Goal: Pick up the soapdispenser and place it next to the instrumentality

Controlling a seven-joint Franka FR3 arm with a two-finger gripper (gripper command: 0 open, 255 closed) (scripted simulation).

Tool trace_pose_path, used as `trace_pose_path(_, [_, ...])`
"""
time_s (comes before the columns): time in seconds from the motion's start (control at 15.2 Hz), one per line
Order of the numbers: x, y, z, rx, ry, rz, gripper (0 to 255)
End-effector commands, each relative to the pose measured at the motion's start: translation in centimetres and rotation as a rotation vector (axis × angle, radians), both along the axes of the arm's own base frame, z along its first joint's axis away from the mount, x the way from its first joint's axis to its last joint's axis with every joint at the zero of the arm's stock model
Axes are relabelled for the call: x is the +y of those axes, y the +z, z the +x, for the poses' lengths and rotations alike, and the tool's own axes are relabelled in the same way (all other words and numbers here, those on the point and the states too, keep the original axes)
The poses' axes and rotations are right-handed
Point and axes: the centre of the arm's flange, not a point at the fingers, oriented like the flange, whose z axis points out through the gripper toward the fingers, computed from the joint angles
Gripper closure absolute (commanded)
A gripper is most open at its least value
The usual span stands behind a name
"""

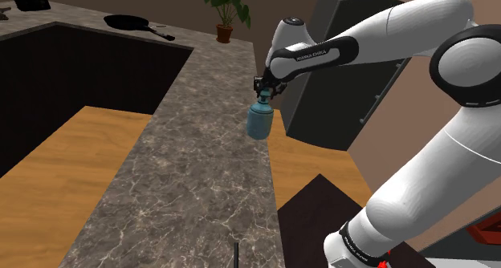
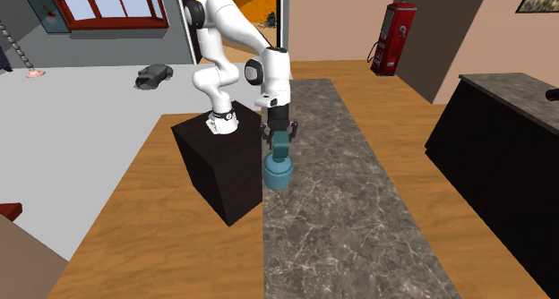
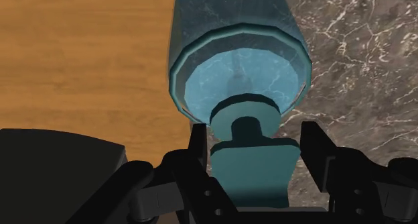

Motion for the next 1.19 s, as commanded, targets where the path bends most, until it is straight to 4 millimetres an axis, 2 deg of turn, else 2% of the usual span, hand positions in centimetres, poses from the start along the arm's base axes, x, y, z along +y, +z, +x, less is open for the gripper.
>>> trace_pose_path(0.0, [-0.1, 1.1, 0.0, -0.001, 0.000, 0.000, 255])
trace_pose_path(1.12, [-0.1, 10.1, 0.0, -0.001, 0.000, 0.000, 255])
